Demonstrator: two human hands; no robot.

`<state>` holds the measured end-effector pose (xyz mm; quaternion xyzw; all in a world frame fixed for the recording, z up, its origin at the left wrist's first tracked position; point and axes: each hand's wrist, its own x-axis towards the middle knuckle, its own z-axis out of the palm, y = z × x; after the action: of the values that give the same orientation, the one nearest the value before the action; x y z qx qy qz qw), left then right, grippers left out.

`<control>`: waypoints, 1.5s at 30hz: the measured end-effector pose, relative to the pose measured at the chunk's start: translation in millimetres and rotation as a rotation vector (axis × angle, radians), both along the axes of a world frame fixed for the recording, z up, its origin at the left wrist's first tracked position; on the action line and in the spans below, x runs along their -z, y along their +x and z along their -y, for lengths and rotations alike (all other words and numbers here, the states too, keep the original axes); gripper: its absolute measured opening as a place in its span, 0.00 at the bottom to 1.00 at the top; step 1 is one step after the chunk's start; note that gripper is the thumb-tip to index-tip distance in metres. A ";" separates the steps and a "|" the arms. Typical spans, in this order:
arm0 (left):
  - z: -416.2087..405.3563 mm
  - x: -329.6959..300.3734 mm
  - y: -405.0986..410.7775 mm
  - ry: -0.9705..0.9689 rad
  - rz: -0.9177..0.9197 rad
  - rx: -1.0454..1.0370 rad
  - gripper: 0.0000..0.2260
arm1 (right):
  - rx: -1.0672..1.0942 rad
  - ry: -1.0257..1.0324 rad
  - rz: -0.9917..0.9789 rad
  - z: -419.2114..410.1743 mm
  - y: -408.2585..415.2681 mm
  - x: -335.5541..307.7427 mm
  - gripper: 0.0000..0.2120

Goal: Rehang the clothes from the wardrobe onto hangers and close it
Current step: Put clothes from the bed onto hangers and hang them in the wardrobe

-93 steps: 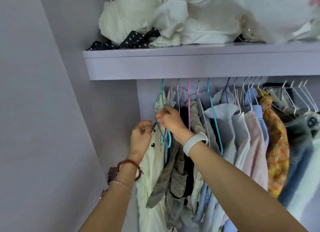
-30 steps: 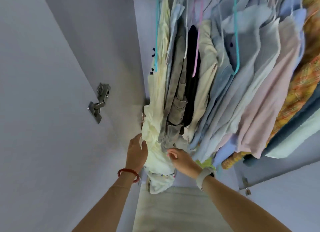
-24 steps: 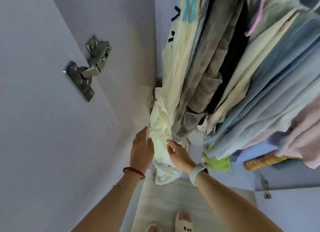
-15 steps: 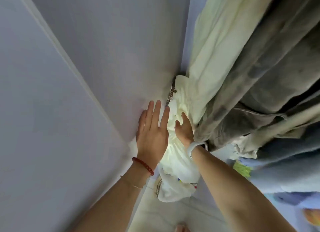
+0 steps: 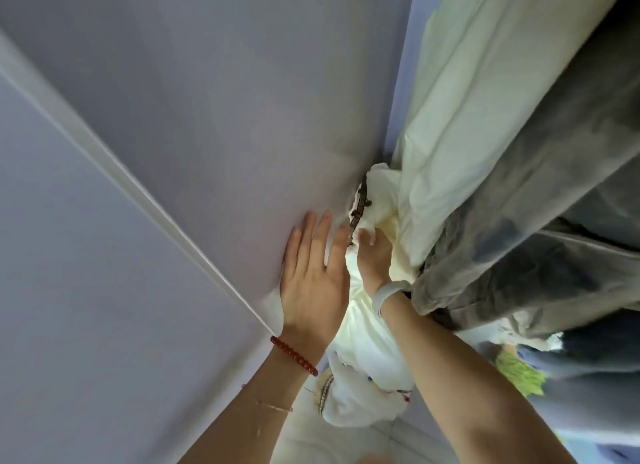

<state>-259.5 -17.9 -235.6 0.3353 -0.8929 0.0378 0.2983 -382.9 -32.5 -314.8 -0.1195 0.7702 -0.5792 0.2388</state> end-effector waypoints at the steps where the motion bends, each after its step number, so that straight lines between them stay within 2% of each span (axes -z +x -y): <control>1: -3.1 -6.0 3.0 0.040 0.006 0.028 0.20 | 0.011 -0.029 0.030 -14.3 10.3 -9.4 0.10; 3: -9.5 -18.7 10.1 0.138 0.001 0.099 0.18 | -0.021 -0.026 0.095 -48.4 33.8 -30.5 0.08; 4: -12.4 -27.0 14.8 0.204 -0.010 0.133 0.17 | -0.036 -0.010 0.123 -65.3 43.4 -42.9 0.11; 6: -18.8 -48.5 29.0 0.392 -0.028 0.180 0.19 | -0.021 -0.019 0.146 -98.4 59.9 -76.5 0.13; 7: -20.9 -61.2 36.1 0.512 -0.029 0.196 0.21 | -0.003 -0.038 0.116 -111.8 65.1 -99.3 0.10; 9: -25.2 -87.3 49.8 0.695 0.082 0.267 0.26 | -0.020 -0.075 0.060 -136.1 70.8 -146.9 0.03; 10: -26.6 -101.0 54.2 0.716 0.144 0.331 0.27 | -0.089 -0.052 0.025 -148.0 71.3 -170.4 0.03; 14: -43.7 -165.3 59.4 0.871 0.176 0.532 0.16 | -0.437 0.144 -0.040 -192.0 71.6 -258.0 0.21; 16: -52.9 -199.0 59.5 0.919 0.092 0.549 0.09 | -0.502 0.211 -0.071 -209.4 69.0 -301.1 0.21; 19: -61.4 -256.9 57.1 1.002 0.007 0.617 0.05 | -0.540 0.265 -0.124 -233.3 69.2 -357.4 0.14; 20: -63.0 -277.4 53.8 1.016 0.011 0.632 0.05 | -0.571 0.335 -0.167 -239.3 70.8 -371.2 0.13; 22: -64.7 -315.4 44.4 1.010 0.032 0.669 0.05 | -0.599 0.575 -0.412 -247.0 75.2 -392.2 0.16; 24: -67.8 -348.4 35.7 0.983 0.068 0.702 0.06 | -0.482 0.716 -0.683 -250.1 72.5 -415.2 0.12; 25: -69.2 -361.7 32.7 0.979 0.089 0.716 0.08 | -0.413 0.712 -0.731 -251.2 68.7 -428.5 0.09; 27: -71.1 -384.0 30.9 1.006 0.084 0.733 0.09 | -0.372 0.660 -0.753 -256.7 56.4 -459.4 0.07; 29: -70.4 -400.1 34.6 0.979 0.061 0.739 0.08 | -0.408 0.627 -0.757 -263.8 45.1 -490.8 0.09; 32: -60.1 -418.2 42.6 0.774 0.051 0.620 0.11 | -0.407 0.477 -0.673 -267.8 32.2 -529.1 0.08; 34: -53.9 -432.5 47.0 0.715 0.009 0.556 0.13 | -0.487 0.467 -0.589 -264.5 24.9 -546.0 0.04; 36: -54.0 -448.0 46.2 0.774 -0.074 0.584 0.12 | -0.643 0.507 -0.486 -256.3 21.2 -561.6 0.07; 38: -55.2 -462.9 42.8 0.906 -0.203 0.587 0.11 | -0.659 0.331 -0.370 -240.7 22.3 -580.9 0.10; 40: -52.3 -473.3 40.7 0.954 -0.298 0.544 0.13 | -0.477 0.023 -0.289 -215.0 21.8 -599.5 0.12; 41: -50.3 -476.4 41.1 0.941 -0.315 0.522 0.15 | -0.354 -0.055 -0.306 -197.4 19.4 -605.9 0.11; 42: -48.6 -479.0 42.3 0.924 -0.319 0.501 0.17 | -0.260 -0.041 -0.370 -179.1 17.4 -610.3 0.10; 45: -42.6 -484.4 46.2 0.885 -0.301 0.464 0.17 | -0.145 0.263 -0.622 -131.1 12.7 -611.7 0.12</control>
<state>-213.3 24.7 248.8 0.2242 -0.8215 -0.4589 0.2537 -370.2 98.6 296.9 -0.3132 0.8637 -0.3921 0.0464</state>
